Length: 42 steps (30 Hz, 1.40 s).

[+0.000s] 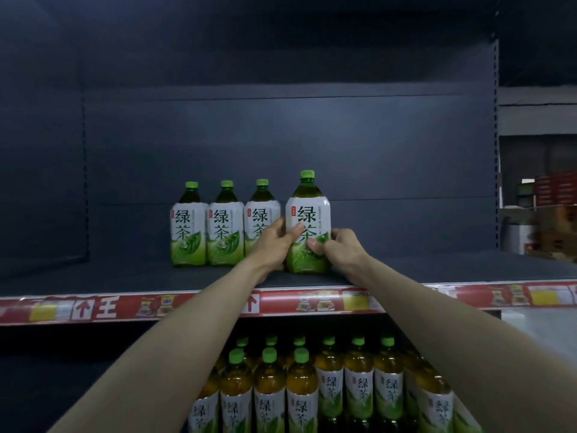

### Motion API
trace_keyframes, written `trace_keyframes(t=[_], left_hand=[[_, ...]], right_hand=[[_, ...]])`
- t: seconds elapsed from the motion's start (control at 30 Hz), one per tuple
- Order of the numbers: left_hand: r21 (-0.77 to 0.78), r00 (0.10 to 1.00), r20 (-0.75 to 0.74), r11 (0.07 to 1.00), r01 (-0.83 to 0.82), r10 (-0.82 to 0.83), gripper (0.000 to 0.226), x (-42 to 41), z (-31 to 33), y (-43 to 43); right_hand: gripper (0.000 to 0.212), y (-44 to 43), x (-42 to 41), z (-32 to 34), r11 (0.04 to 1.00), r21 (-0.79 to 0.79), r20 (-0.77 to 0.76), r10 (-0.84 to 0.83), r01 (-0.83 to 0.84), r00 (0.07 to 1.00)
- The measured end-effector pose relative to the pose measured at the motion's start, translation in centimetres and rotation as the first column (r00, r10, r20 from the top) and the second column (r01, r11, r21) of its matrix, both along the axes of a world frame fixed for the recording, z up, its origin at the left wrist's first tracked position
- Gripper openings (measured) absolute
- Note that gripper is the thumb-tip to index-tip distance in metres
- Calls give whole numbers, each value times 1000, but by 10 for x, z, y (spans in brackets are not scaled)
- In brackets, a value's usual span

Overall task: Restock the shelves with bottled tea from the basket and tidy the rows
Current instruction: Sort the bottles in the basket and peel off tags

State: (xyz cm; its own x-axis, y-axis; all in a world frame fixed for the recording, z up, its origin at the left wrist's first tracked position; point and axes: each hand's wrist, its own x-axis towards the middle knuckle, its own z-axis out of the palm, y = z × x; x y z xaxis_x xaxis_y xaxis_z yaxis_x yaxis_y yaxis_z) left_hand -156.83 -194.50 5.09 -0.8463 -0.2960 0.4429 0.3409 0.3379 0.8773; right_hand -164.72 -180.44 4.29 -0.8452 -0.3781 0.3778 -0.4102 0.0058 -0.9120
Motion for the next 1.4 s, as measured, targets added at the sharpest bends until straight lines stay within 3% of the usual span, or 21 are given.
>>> trace_keyframes(t=[0.1, 0.17, 0.27, 0.37, 0.6, 0.77, 0.87, 1.1, 1.27, 1.4], left_hand=[[45, 987, 49, 987, -156, 154, 27, 2, -1, 10], [15, 967, 49, 968, -250, 249, 17, 3, -2, 10], [-29, 953, 82, 956, -291, 292, 18, 10, -6, 10], [-135, 945, 101, 946, -296, 310, 20, 14, -11, 10], [-218, 937, 147, 934, -281, 316, 17, 10, -2, 14], [-287, 941, 194, 933, -216, 277, 6, -1, -1, 14], [-256, 941, 226, 947, -194, 254, 12, -7, 1, 13], [-149, 942, 239, 968, -203, 235, 29, -14, -6, 6], [16, 959, 250, 989, -144, 136, 58, -26, -10, -4], [40, 965, 233, 991, -131, 119, 62, -25, -12, -7]], right_hand=[[41, 1, -1, 0, 982, 165, -80, -79, 91, 994], [49, 5, 6, -1, 945, 260, -139, -168, 199, 976], [57, 10, 17, -7, 898, 257, -276, -287, 358, 917], [54, 11, 26, -12, 894, 222, -327, -307, 388, 894], [40, 4, 17, -3, 873, 364, -362, -189, 325, 913], [52, -4, 3, 3, 841, 470, -325, -118, 268, 938], [52, -6, -3, 5, 841, 484, -314, -91, 242, 945], [21, -8, -7, 4, 886, 453, -258, 24, 99, 966], [42, -11, -6, 5, 895, 444, -185, 133, -38, 974], [73, -16, -11, 4, 866, 499, -136, 96, -15, 986]])
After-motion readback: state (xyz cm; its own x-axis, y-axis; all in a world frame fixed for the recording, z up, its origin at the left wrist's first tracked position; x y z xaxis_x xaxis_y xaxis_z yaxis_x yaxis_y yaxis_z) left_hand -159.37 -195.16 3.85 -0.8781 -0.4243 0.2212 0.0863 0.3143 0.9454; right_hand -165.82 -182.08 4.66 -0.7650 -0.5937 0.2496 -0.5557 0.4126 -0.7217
